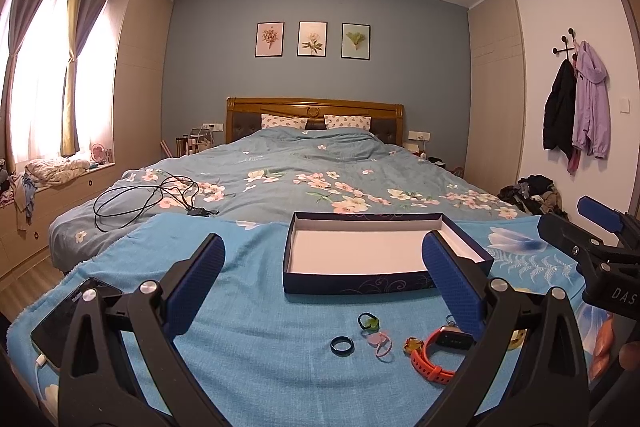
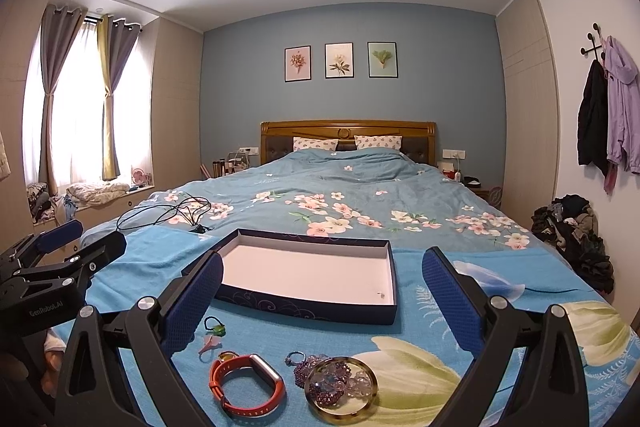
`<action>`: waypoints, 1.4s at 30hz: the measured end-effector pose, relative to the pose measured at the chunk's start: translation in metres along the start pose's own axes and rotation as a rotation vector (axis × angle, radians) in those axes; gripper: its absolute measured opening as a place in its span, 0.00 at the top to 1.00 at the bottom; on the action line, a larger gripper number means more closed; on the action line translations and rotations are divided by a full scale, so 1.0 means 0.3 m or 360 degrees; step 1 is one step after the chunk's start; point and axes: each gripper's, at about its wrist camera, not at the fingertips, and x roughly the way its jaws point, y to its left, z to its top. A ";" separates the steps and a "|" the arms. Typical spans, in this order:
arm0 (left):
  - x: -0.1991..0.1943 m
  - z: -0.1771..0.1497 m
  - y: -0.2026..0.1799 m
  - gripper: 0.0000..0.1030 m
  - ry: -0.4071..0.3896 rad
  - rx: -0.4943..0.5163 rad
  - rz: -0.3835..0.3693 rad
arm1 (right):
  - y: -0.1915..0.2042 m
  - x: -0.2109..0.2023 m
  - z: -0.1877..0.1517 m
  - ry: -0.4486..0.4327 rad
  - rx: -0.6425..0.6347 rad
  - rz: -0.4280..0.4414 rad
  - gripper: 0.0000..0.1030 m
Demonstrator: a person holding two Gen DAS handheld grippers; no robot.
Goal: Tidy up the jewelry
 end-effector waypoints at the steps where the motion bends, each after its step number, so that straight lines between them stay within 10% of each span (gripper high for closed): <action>1: 0.000 0.001 -0.001 0.06 0.0001 0.0001 0.0000 | 0.000 -0.001 -0.001 -0.0003 0.0000 -0.0002 0.07; 42: -0.008 0.005 -0.016 0.06 -0.0010 0.0012 0.0000 | -0.001 0.012 0.006 -0.0009 0.0020 0.0029 0.07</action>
